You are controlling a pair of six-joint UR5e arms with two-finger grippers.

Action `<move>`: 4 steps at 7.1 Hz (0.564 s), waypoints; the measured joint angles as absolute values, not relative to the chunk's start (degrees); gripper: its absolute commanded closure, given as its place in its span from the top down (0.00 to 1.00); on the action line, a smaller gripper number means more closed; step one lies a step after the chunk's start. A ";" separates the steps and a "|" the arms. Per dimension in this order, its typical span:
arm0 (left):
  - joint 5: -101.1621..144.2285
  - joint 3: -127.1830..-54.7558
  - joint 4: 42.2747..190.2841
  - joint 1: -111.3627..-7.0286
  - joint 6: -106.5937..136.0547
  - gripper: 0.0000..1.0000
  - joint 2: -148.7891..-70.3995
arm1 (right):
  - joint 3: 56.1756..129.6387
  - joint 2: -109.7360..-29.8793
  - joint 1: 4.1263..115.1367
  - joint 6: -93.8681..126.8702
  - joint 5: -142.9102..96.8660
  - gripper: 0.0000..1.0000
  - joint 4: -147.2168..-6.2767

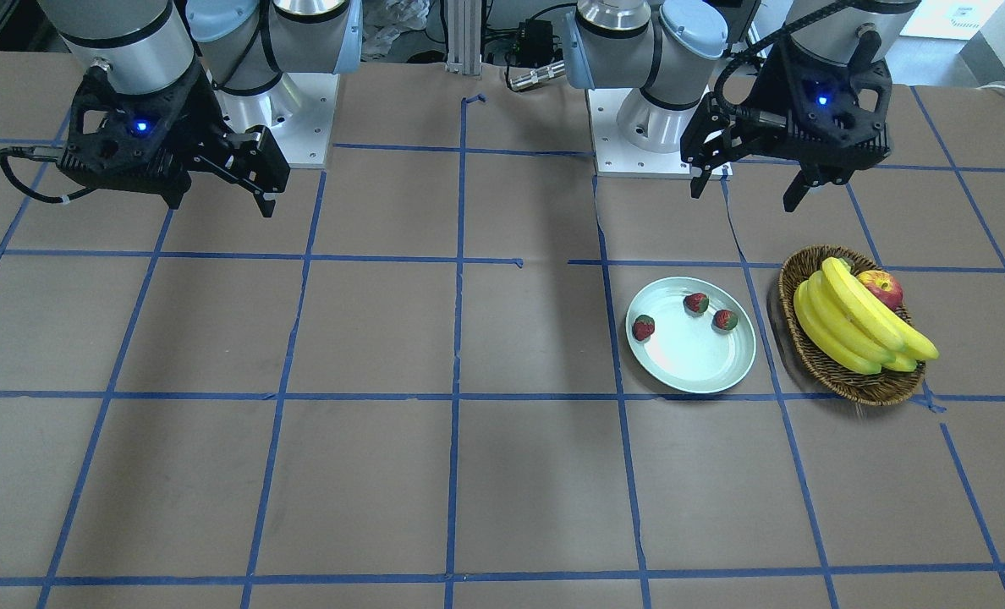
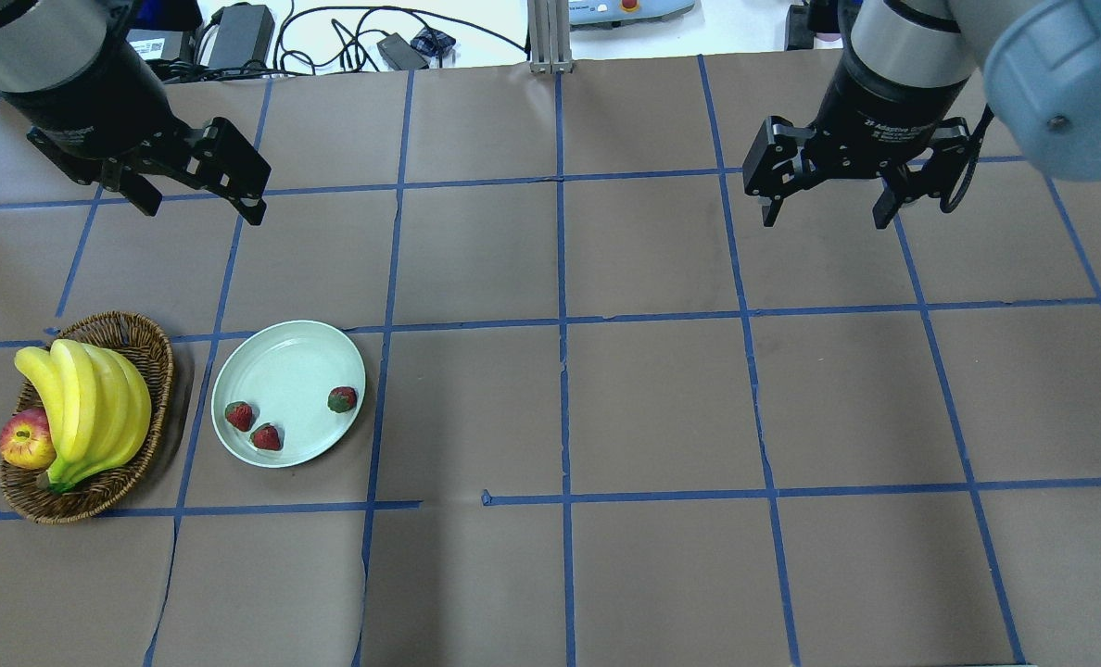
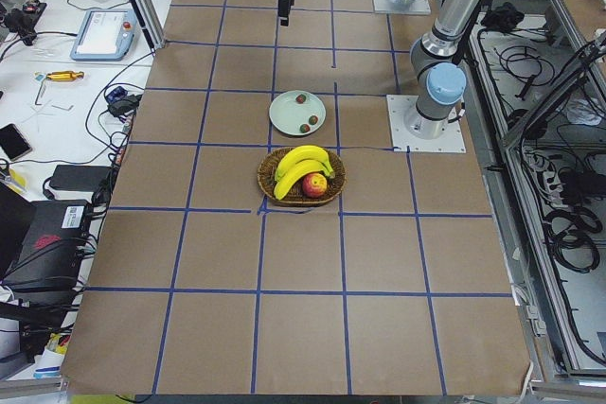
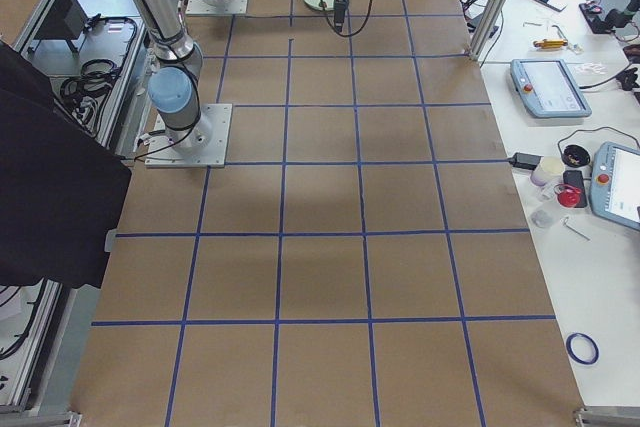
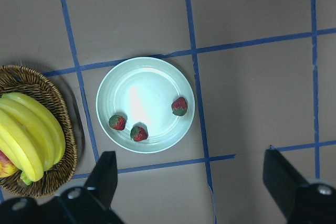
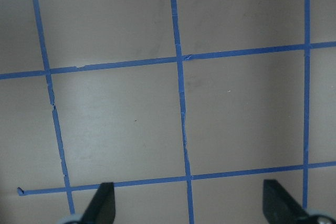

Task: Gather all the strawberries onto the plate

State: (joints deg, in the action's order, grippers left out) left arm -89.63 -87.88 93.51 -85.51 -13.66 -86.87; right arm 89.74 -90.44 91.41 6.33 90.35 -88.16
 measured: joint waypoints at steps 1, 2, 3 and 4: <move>-89.50 -87.27 95.45 -85.52 -14.04 1.00 -86.81 | 89.74 -90.44 91.41 6.33 90.35 1.00 -88.15; -89.65 -86.30 96.32 -85.52 -14.21 1.00 -87.10 | 89.74 -90.44 91.40 6.33 90.35 1.00 -88.15; -90.01 -85.49 96.36 -85.52 -14.20 1.00 -87.19 | 89.74 -90.44 91.41 6.33 90.35 1.00 -88.15; -90.17 -85.10 96.30 -85.52 -12.92 1.00 -86.98 | 89.73 -90.44 91.40 6.33 90.33 1.00 -88.16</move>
